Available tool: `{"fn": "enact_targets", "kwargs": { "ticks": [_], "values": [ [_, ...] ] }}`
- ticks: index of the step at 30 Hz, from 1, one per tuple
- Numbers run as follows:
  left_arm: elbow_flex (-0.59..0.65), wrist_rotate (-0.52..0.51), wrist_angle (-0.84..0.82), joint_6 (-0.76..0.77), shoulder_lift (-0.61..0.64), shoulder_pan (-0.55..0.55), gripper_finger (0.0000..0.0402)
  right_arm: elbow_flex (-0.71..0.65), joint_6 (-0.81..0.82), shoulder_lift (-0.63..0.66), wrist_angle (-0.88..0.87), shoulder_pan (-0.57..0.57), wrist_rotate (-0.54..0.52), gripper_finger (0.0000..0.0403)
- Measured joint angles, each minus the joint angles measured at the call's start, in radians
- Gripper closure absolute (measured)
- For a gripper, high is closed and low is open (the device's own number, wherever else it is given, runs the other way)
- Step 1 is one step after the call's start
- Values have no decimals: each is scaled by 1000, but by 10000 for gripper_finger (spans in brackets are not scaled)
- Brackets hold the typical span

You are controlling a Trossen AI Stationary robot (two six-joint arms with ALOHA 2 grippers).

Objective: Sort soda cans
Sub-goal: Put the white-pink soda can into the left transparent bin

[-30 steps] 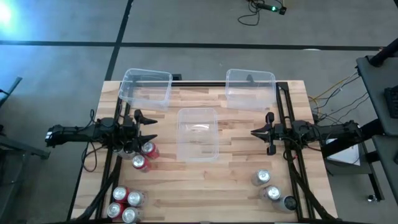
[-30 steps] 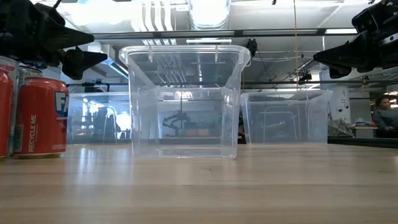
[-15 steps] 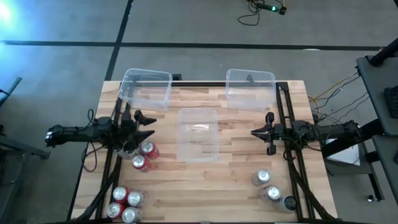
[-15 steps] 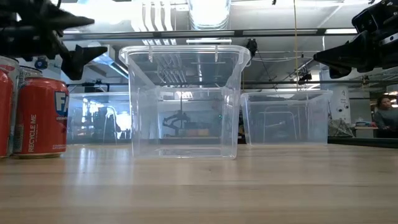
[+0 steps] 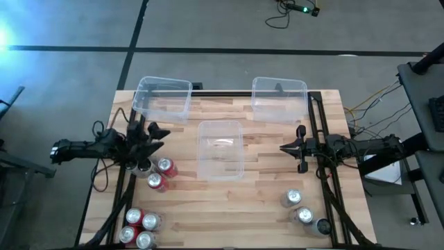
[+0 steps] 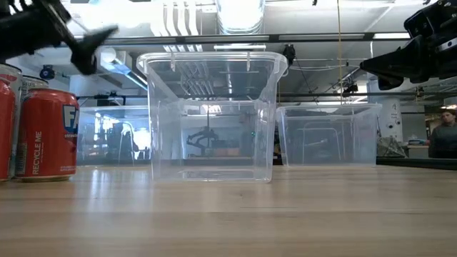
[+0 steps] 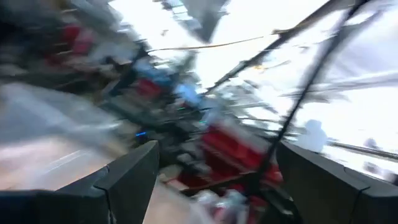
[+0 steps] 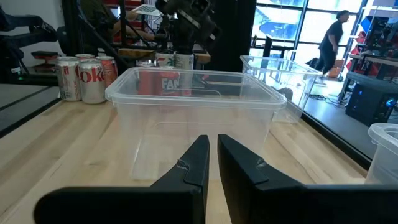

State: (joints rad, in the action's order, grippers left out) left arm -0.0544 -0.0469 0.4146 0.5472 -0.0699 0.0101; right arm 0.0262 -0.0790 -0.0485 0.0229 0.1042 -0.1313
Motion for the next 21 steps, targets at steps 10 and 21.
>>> {"fn": "enact_targets", "kwargs": {
  "ticks": [10, 21],
  "values": [
    [-2, -137, 137, -214, -27, -1, 93, 0, 0, 0, 0, 0, 0, 374],
    [-360, -270, -405, -283, -203, 0, 93, 0, 0, 0, 0, 0, 0, 374]
  ]
}}
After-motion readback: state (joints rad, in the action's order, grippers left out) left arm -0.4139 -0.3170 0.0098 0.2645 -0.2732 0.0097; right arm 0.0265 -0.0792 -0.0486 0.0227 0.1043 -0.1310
